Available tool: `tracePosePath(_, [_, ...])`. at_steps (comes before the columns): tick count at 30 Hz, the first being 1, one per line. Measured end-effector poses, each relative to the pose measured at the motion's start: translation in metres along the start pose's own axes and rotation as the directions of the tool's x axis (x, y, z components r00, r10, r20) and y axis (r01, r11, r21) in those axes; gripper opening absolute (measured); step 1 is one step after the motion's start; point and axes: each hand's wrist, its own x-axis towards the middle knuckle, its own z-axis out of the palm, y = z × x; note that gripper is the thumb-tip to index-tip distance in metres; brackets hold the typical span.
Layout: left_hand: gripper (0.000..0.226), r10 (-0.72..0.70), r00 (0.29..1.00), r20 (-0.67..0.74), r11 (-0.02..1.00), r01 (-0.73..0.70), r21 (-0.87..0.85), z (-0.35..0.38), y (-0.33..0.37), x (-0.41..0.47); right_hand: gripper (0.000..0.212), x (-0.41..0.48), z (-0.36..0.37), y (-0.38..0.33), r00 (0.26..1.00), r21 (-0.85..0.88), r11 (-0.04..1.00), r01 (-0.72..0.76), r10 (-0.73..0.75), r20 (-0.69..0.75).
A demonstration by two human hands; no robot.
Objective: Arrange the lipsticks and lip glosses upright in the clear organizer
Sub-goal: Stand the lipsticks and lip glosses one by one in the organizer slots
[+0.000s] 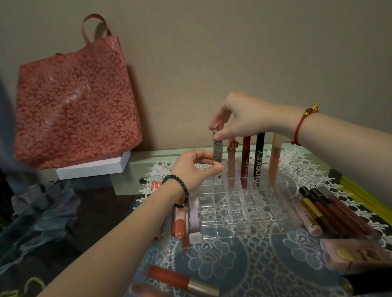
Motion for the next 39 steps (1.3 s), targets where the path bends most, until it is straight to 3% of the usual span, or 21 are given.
tracePosePath(24, [0.029, 0.015, 1.0, 0.02, 0.999, -0.015, -0.035, -0.002, -0.001, -0.004, 0.024, 0.0, 0.003, 0.001, 0.999, -0.094, 0.995, 0.026, -0.022, 0.036])
tracePosePath(31, [0.034, 0.013, 1.0, -0.012, 0.999, -0.014, -0.043, -0.023, -0.01, -0.006, 0.025, -0.01, -0.007, -0.004, 0.99, -0.041, 0.999, 0.034, -0.04, -0.132])
tracePosePath(39, [0.029, 0.01, 0.983, -0.183, 1.0, -0.011, -0.002, -0.071, -0.013, -0.016, 0.023, -0.052, 0.013, -0.024, 0.937, 0.159, 0.979, 0.128, -0.067, -0.343])
